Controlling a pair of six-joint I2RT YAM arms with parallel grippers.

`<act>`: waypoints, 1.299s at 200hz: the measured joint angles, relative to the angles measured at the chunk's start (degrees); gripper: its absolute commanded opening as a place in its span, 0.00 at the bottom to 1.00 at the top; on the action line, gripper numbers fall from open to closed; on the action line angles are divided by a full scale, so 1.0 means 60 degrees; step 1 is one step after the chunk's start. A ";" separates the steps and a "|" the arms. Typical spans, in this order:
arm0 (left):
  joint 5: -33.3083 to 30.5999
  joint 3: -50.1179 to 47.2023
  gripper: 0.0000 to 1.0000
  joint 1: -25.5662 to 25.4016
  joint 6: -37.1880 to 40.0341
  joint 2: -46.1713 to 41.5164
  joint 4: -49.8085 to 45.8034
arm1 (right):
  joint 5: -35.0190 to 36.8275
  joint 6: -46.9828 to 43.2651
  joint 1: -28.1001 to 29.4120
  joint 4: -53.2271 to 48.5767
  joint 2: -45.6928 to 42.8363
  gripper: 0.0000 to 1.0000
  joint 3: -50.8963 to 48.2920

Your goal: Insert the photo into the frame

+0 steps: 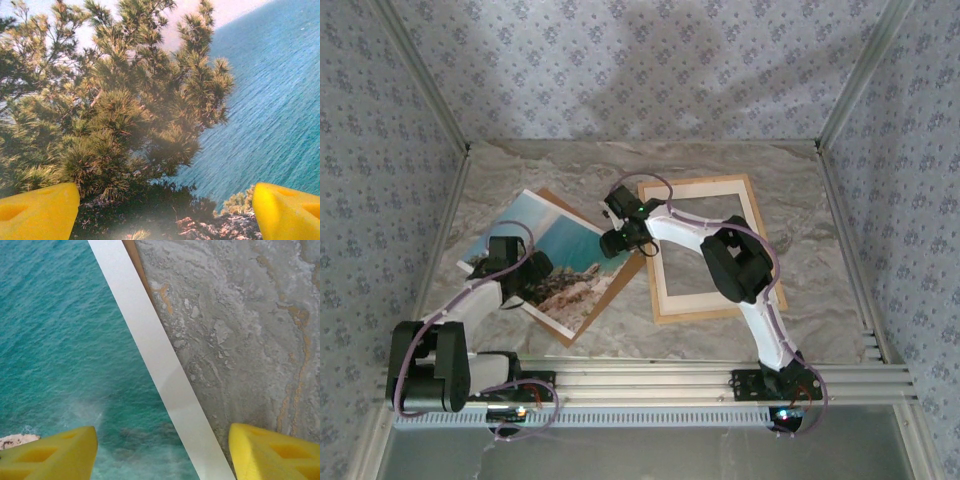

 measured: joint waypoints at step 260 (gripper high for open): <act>-0.0004 -0.0168 0.89 0.0000 0.0004 0.0000 0.0459 | -0.3617 -0.0211 -0.1049 -0.0390 -0.0069 0.66 -0.0197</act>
